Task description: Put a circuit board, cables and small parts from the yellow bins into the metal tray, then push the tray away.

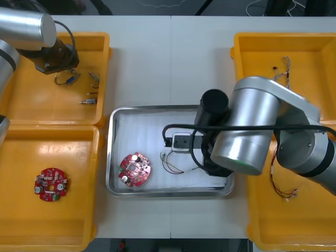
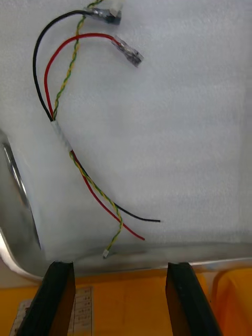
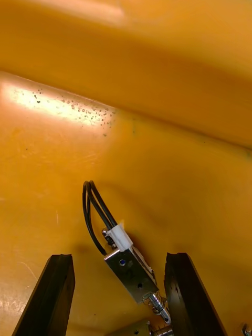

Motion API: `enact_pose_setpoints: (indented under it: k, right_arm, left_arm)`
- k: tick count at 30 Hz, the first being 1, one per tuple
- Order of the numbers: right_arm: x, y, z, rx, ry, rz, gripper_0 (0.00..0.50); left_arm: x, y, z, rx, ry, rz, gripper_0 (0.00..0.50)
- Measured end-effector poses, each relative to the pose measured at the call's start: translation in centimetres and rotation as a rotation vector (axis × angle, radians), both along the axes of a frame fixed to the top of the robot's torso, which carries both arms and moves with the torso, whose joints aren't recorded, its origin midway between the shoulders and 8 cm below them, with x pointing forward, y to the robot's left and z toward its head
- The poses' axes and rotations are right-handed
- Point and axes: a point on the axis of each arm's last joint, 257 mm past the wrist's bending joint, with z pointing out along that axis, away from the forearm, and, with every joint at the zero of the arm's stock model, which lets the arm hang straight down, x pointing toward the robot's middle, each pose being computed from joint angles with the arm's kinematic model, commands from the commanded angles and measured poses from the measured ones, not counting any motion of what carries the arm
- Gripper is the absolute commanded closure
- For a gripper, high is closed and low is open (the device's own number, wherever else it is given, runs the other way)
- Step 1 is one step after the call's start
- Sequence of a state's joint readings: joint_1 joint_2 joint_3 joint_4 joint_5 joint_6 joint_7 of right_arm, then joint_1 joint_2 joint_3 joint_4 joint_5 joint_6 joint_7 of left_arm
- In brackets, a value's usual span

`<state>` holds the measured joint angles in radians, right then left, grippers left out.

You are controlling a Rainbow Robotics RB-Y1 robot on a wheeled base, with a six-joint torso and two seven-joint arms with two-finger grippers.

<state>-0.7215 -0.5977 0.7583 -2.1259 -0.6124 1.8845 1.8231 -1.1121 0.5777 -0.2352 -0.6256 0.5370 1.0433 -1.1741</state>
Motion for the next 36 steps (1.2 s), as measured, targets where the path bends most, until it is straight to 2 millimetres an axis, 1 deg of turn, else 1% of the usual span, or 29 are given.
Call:
enact_pose_setpoints:
  k: [1,3,8,11,12,13,14,15,27,30,33,36]
  right_arm:
    - [0.0,-0.4,0.4,0.003,0.009,-0.016,0.0]
    - [0.4,-0.6,1.5,0.035,0.01,-0.038,0.0]
    - [2.1,-0.6,5.2,0.161,-0.031,-0.118,0.0]
    - [3.2,-1.1,7.3,0.235,-0.053,-0.175,0.0]
    - [3.5,-1.4,7.9,0.25,-0.062,-0.187,0.0]
    - [3.9,-1.7,8.5,0.264,-0.071,-0.2,0.0]
    - [4.2,-2.2,9.0,0.275,-0.081,-0.213,0.0]
    - [4.5,-2.6,9.5,0.282,-0.092,-0.226,0.0]
    - [7.4,-9.4,14.5,0.318,-0.225,-0.402,0.0]
    - [8.0,-11.1,15.6,0.328,-0.25,-0.442,0.0]
    - [8.8,-13.0,16.3,0.349,-0.256,-0.502,0.0]
    - [9.6,-15.1,16.7,0.384,-0.248,-0.583,0.0]
  left_arm:
    - [0.0,0.1,-0.1,-0.001,0.002,0.002,0.0]
    - [0.0,0.2,-0.4,-0.003,0.001,0.005,0.0]
    - [0.4,0.0,-0.8,-0.009,-0.015,0.007,0.0]
    - [0.4,-0.1,-0.8,-0.009,-0.017,0.005,0.0]
    - [0.4,-0.2,-0.9,-0.01,-0.017,0.004,0.1]
    - [0.4,-0.2,-0.9,-0.01,-0.016,0.004,0.309]
    - [0.4,-0.2,-0.9,-0.01,-0.016,0.003,0.484]
    - [0.4,-0.3,-0.9,-0.01,-0.016,0.003,0.498]
    - [0.4,-0.3,-0.9,-0.01,-0.017,0.001,0.5]
    - [0.3,-0.6,-0.6,-0.009,-0.01,-0.005,0.5]
    - [-0.4,-1.1,0.2,-0.01,0.021,-0.016,0.5]
    - [-1.2,-1.8,2.0,-0.025,0.05,-0.029,0.5]
